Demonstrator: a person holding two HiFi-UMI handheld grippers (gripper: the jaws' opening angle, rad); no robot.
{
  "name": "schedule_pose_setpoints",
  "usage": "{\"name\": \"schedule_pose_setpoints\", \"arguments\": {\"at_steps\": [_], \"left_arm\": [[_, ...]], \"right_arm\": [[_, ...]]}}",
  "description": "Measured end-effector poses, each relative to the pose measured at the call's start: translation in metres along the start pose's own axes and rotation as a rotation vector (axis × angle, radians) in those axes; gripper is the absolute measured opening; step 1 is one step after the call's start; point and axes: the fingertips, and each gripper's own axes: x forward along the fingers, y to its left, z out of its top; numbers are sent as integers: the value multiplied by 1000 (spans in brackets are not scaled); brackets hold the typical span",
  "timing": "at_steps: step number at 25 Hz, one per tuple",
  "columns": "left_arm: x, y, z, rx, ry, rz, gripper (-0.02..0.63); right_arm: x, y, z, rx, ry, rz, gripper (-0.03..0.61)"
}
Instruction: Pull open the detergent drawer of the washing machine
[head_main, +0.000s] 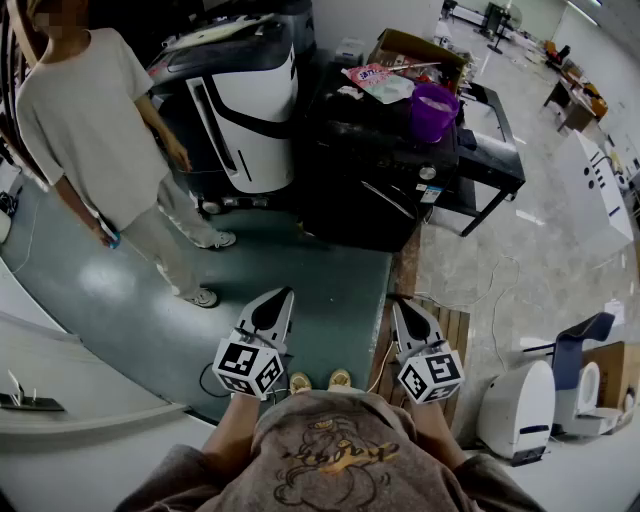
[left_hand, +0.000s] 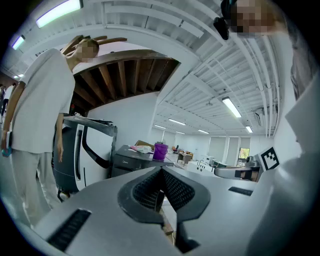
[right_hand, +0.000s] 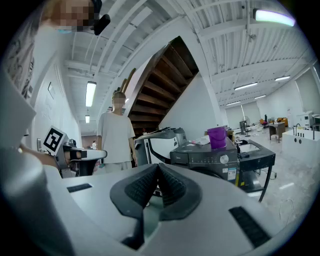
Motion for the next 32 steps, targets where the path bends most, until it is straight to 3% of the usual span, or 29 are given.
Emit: {"name": "schedule_pose_setpoints", "arguments": {"at_steps": [19, 32], "left_arm": [[35, -22, -16, -18, -9, 44, 21], [113, 13, -4, -33, -25, 37, 21]], "right_arm": [[8, -36, -5, -2, 9, 63, 5], [72, -77, 1, 1, 13, 62, 5]]}}
